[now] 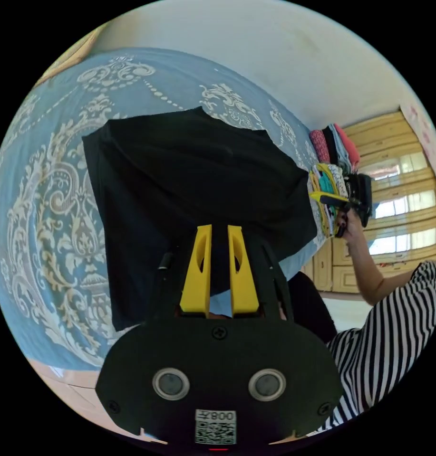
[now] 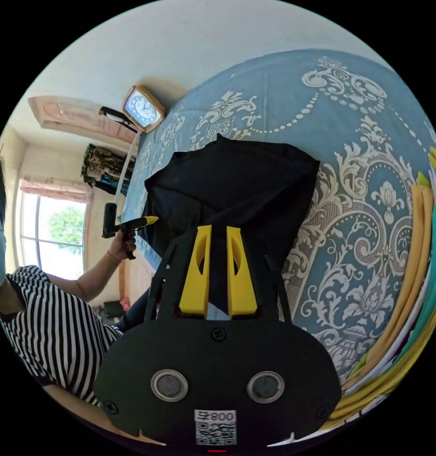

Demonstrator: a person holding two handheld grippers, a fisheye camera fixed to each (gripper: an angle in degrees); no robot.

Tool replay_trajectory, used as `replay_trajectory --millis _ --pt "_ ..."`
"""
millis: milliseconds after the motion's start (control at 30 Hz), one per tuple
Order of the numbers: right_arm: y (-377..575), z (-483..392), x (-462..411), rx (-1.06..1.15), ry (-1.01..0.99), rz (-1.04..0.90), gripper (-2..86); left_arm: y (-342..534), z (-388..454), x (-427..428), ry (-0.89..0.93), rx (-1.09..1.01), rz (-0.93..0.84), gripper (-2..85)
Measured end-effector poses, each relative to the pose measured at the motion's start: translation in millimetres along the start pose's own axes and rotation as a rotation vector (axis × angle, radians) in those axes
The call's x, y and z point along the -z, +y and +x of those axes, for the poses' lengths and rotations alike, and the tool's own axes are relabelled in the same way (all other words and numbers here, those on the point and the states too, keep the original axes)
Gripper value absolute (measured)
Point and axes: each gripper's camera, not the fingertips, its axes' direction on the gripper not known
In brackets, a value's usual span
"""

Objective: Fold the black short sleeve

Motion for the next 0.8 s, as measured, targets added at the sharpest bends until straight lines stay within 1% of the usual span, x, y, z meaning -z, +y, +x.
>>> replay_trajectory --millis 67,167,300,500,800 --pt "5.1 24.3 -3.0 -0.052 -0.018 0.015 5.8 -3.7 -16.7 9.8 0.055 0.045 0.010 6.6" --pt "13.6 61.8 -9.4 -0.119 -0.034 0.033 5.5 -7.4 -35.0 27.1 0.081 0.083 0.020 6.4" --pt "21.0 109.5 -22.3 -0.182 -0.145 0.066 5.1 -12.2 -59.4 49.0 0.144 0.133 0.041 5.9" --pt "26.8 159.4 -44.4 -0.209 -0.209 0.060 1.2 -19.4 -85.4 78.7 0.202 0.170 0.057 3.0" --pt "36.0 209.6 -55.2 -0.181 -0.336 0.117 0.3 -19.3 -106.3 132.6 0.279 0.188 0.122 0.6"
